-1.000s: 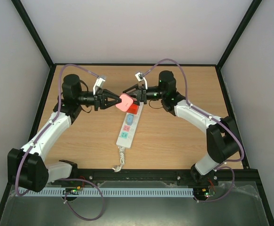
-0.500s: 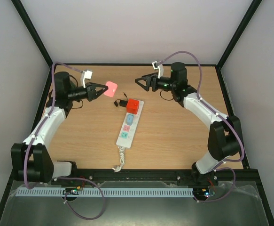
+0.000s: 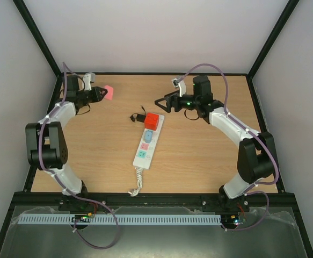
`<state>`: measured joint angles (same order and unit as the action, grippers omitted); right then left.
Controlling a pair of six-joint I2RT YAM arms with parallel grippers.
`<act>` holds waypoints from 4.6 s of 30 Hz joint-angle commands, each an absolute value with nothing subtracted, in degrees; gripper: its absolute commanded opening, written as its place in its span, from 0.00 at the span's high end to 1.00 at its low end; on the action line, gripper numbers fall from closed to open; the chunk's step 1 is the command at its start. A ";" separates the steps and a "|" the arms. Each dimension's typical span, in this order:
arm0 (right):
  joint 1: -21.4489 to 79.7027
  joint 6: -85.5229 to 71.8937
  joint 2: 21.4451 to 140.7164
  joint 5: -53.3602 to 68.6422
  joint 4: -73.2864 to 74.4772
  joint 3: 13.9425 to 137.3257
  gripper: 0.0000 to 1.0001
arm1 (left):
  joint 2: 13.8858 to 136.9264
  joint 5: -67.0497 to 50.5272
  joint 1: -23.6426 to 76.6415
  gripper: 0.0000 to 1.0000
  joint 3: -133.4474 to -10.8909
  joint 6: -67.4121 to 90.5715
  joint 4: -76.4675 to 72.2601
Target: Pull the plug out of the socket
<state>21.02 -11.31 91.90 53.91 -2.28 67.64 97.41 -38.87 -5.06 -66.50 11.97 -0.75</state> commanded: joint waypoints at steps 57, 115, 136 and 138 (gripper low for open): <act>25.20 14.36 99.20 45.25 20.27 74.70 0.08 | 109.87 -38.05 -8.29 0.27 -81.31 -9.28 12.84; 30.85 49.29 119.86 43.91 44.23 90.41 0.71 | 97.96 -45.65 12.82 0.26 -61.48 -63.40 24.61; 30.84 50.33 120.64 43.18 43.72 90.01 0.80 | 101.38 -39.90 16.69 0.31 -63.34 -63.04 17.06; 30.85 50.19 120.51 43.12 43.64 89.77 0.80 | 101.27 -40.37 16.64 0.32 -63.75 -64.35 19.03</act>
<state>30.35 49.01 119.04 42.74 39.13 91.44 99.90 -39.77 15.99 -62.08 -61.58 19.35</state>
